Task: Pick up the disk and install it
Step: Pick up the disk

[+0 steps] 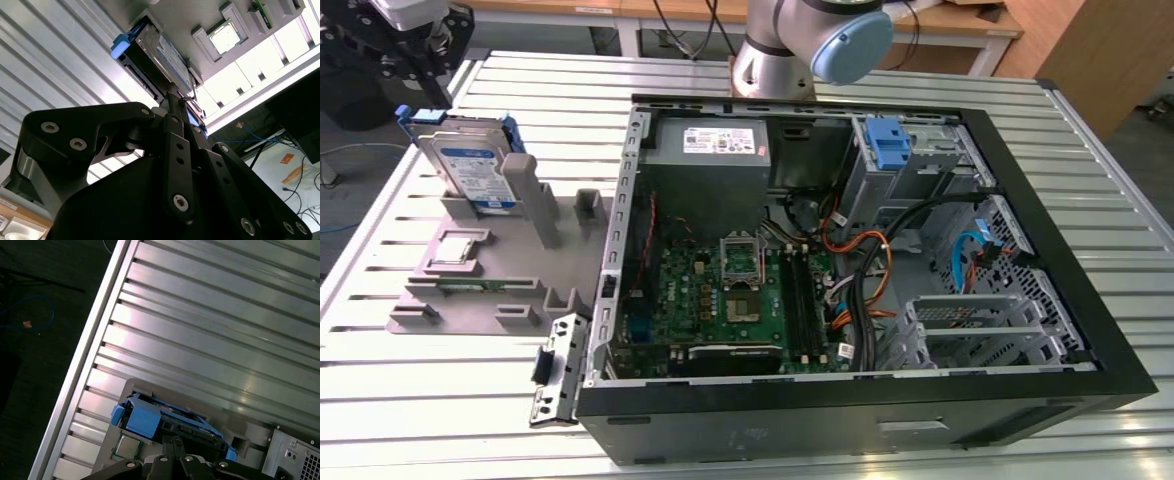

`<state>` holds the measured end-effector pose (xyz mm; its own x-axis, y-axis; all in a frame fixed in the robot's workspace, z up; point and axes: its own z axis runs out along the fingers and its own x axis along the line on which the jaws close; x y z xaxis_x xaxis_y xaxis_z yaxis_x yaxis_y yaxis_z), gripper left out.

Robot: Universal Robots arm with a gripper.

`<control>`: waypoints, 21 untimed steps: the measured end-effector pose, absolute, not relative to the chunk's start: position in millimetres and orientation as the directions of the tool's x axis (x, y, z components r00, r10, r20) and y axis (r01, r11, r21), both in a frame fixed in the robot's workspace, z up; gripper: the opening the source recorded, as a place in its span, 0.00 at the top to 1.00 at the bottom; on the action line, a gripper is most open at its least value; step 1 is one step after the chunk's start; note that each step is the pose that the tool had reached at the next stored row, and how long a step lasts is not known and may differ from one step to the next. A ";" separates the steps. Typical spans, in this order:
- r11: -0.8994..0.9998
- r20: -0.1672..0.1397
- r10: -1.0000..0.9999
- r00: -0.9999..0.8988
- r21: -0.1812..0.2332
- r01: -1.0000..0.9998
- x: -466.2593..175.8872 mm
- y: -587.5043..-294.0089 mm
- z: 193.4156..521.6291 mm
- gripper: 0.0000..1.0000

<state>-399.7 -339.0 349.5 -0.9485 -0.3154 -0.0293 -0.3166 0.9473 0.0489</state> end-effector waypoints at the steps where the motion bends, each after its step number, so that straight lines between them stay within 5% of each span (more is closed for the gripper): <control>1: 0.947 -0.029 -0.316 -0.948 0.049 -0.317 -399.7 -339.0 349.5 0.90; 21: 0.933 -0.029 -0.356 -0.934 0.049 -0.357 -399.7 -339.0 349.5 0.90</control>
